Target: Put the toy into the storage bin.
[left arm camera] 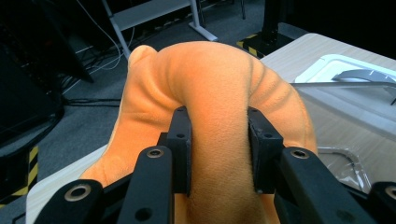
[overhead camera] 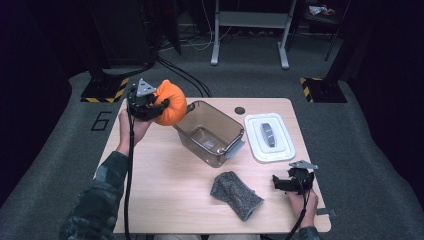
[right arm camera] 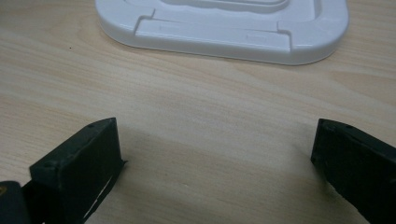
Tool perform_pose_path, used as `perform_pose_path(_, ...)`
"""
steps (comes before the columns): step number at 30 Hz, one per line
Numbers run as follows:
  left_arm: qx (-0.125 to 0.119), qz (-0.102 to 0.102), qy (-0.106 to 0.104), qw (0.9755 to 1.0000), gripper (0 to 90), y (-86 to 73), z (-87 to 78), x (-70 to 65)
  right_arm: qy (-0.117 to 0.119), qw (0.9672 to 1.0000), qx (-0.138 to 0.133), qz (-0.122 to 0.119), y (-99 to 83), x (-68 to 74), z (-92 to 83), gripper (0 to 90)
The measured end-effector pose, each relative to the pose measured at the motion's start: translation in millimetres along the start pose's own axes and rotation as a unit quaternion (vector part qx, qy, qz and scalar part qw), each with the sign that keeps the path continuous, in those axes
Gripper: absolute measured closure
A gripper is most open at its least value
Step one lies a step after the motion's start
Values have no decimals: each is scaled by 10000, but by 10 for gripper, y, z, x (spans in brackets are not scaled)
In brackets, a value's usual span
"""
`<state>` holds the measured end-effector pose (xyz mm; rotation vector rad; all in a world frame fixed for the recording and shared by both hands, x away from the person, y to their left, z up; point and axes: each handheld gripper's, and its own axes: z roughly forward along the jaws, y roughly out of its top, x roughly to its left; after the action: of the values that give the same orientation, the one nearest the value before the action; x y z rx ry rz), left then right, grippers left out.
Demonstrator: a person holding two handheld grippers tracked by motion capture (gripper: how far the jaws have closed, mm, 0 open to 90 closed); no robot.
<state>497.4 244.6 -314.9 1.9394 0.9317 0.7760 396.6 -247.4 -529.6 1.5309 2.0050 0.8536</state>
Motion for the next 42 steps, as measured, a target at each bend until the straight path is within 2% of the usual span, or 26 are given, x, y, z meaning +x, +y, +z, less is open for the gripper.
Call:
perform_pose_path(8,-66,-44,-99,9999,673,75,87,-95,-7,10000,4,9,0,2,-2,7)
perform_pose_path(18,-56,36,-280,9996,672,149,198,-227,-3,10000,0,-1,0,2,-1,7)
perform_pose_path(28,-68,-62,-464,9989,671,152,331,-342,-3,10000,0,-1,0,2,-1,7)
perform_pose_path(42,103,-107,-687,9975,667,107,566,-497,-3,10000,0,-3,-1,2,-1,7)
